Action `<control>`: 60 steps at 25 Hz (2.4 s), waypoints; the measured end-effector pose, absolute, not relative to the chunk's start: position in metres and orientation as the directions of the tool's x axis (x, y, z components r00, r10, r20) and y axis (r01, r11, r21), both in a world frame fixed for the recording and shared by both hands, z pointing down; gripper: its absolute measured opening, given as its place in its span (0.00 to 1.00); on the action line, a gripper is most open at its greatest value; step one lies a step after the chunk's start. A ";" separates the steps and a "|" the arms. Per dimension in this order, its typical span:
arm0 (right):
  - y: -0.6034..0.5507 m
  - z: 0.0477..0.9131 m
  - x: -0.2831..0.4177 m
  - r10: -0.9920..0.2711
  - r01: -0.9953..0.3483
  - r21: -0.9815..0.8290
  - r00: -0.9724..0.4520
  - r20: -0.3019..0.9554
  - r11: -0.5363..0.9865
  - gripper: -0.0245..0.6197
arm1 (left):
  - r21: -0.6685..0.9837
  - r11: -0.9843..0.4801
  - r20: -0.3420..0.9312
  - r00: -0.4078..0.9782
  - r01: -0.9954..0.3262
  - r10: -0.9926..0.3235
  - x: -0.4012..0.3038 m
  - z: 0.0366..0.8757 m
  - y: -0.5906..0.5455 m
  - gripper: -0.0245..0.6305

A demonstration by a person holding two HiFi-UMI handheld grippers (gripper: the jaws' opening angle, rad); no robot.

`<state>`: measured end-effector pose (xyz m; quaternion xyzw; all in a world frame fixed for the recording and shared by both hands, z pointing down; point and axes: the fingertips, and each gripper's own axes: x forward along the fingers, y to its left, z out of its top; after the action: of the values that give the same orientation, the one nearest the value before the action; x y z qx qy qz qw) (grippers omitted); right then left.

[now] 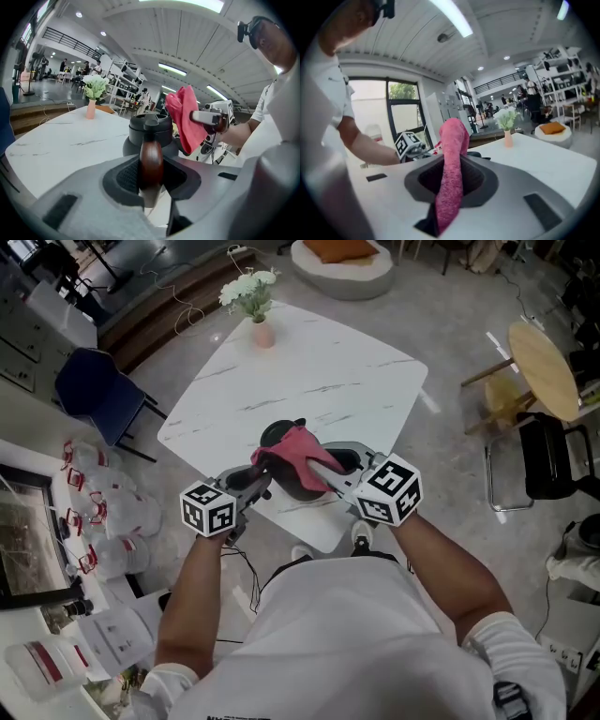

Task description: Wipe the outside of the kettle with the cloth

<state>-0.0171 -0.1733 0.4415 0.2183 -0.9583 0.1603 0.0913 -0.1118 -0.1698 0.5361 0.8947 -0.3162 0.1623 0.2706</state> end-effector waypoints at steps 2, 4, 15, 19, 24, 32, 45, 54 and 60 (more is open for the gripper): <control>-0.183 0.443 -0.019 -0.411 -0.466 -0.386 -0.884 0.222 0.796 0.14 | 0.379 -0.657 0.473 0.747 -0.652 -0.468 -0.108 0.536 -0.164 0.18; -0.190 0.450 -0.018 -0.441 -0.490 -0.479 -0.870 0.220 0.728 0.14 | 0.387 -0.648 0.481 0.743 -0.656 -0.465 -0.105 0.537 -0.161 0.18; -0.196 0.497 -0.002 -0.483 -0.506 -0.706 -0.836 0.260 0.496 0.14 | 0.282 -0.664 0.527 0.690 -0.693 -0.497 -0.099 0.550 -0.134 0.17; -0.194 0.504 0.010 -0.503 -0.515 -0.719 -0.823 0.263 0.467 0.14 | 0.200 -0.715 0.522 0.691 -0.670 -0.501 -0.093 0.551 -0.129 0.17; -0.198 0.514 0.023 -0.531 -0.529 -0.726 -0.805 0.265 0.440 0.14 | 0.139 -0.756 0.519 0.697 -0.639 -0.494 -0.090 0.552 -0.126 0.18; -0.203 0.532 0.034 -0.574 -0.569 -0.730 -0.763 0.297 0.379 0.14 | 0.145 -0.750 0.506 0.700 -0.645 -0.504 -0.092 0.553 -0.122 0.18; -0.200 0.602 0.048 -0.576 -0.702 -0.654 -0.669 0.470 0.283 0.13 | 0.187 -0.724 0.479 0.705 -0.664 -0.523 -0.097 0.555 -0.124 0.18; -0.200 0.657 0.060 -0.534 -0.791 -0.576 -0.585 0.610 0.209 0.13 | 0.179 -0.737 0.466 0.716 -0.652 -0.520 -0.097 0.554 -0.123 0.18; -0.191 0.684 0.062 -0.464 -0.842 -0.488 -0.536 0.705 0.230 0.13 | 0.182 -0.742 0.467 0.721 -0.645 -0.513 -0.098 0.556 -0.124 0.18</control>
<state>0.0616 -0.1913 0.6841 0.4326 -0.7550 0.4449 0.2121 -0.0980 -0.1239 0.5557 0.9122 -0.3174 0.1972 0.1684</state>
